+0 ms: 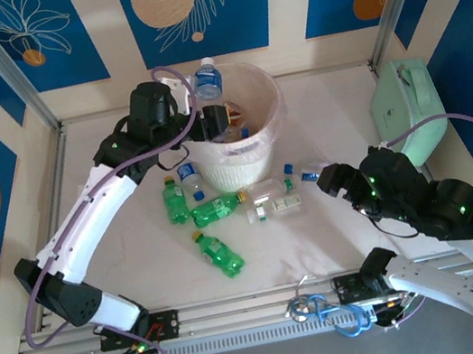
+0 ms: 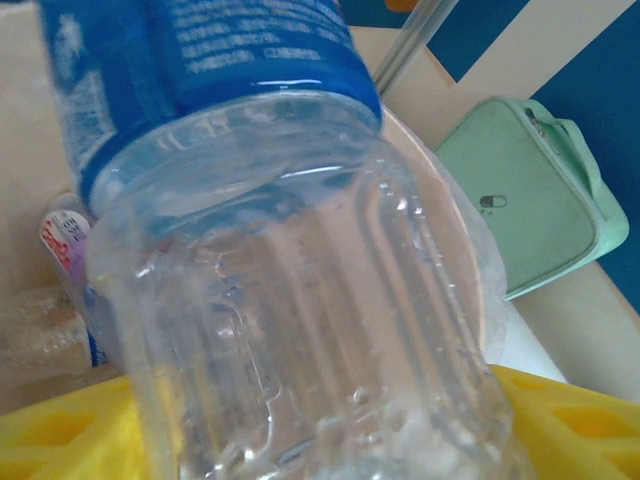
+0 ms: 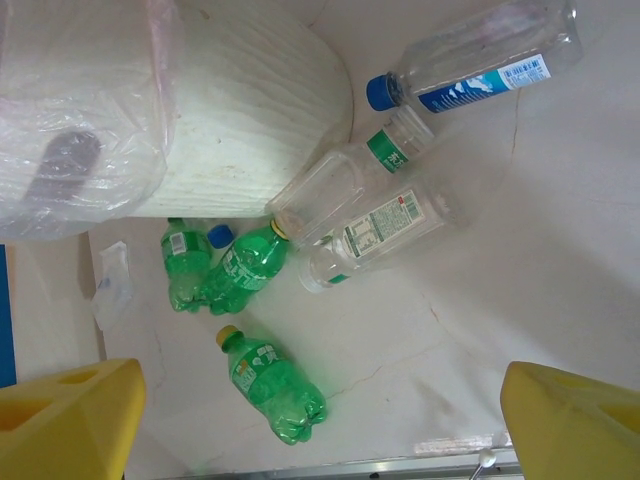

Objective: Put the plastic bottles in the bin

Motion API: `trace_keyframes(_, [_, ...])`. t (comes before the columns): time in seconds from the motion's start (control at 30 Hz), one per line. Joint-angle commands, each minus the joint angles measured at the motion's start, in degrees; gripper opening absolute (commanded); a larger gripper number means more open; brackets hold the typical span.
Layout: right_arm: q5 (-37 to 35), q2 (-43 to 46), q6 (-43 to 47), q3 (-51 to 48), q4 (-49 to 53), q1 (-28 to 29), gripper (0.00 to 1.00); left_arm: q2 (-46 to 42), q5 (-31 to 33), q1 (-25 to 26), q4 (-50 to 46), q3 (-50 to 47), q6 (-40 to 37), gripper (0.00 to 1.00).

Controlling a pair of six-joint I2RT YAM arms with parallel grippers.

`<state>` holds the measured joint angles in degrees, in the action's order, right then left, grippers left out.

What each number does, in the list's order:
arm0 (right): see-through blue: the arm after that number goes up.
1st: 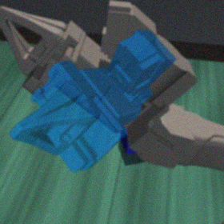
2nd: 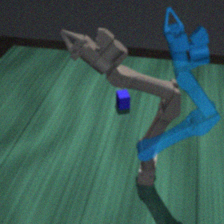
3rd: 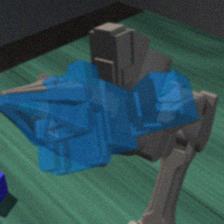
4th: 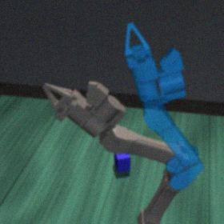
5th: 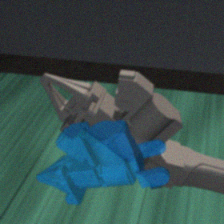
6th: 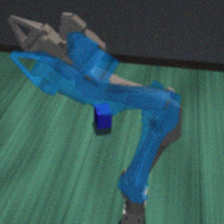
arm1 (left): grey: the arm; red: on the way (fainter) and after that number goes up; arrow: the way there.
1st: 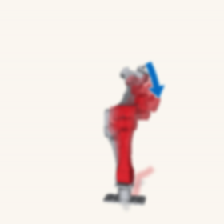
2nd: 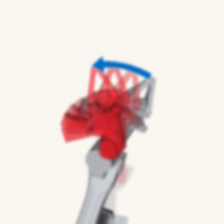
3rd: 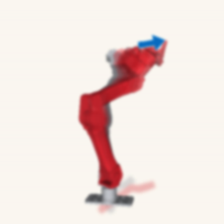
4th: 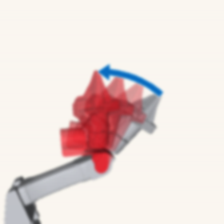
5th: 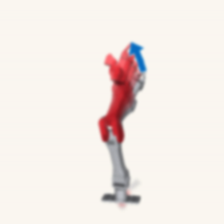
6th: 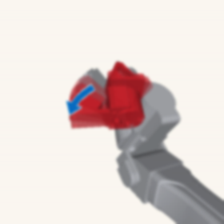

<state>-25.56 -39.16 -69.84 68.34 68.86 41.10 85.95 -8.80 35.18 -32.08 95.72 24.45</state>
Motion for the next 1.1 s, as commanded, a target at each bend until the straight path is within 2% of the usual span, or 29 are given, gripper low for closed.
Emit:
trace_keyframes(0.0, [1.6,0.7,0.9,-0.3,1.2,-0.8,0.92,0.9,-1.1,-0.6,-1.4,1.9,-1.0,0.79])
trace_keyframes(0.23, [2.8,0.4,2.5,-0.1,0.9,-2.9,0.92,-0.1,-0.6,-0.7,-1.6,1.9,-1.1,0.85])
trace_keyframes(0.4, [4.7,-1.7,5.7,1.1,0.7,-6.0,0.93,-3.1,1.0,-0.7,-2.4,2.1,-1.0,0.85])
trace_keyframes(0.57, [11.6,-7.3,12.7,2.1,-1.3,-14.9,0.94,-10.2,3.8,-0.7,-2.5,-1.8,0.7,0.85])
trace_keyframes(0.7, [21.4,-11.8,18.7,-0.8,-7.1,-25.0,0.95,-17.8,6.5,-0.9,-2.3,-9.7,4.4,0.85])
trace_keyframes(0.87, [31.2,-19.6,24.5,-5.2,-13.7,-36.9,0.95,-27.9,6.2,-1.6,0.1,-21.9,11.2,0.85])
trace_keyframes(0.93, [32.8,-23.7,26.8,-5.7,-16.0,-40.2,0.95,-31.9,6.0,-1.8,0.5,-27.0,13.8,0.85])
trace_keyframes(1.07, [30.6,-31.8,31.1,-3.5,-18.7,-41.3,0.95,-38.0,5.2,-2.1,1.4,-35.5,17.7,0.85])
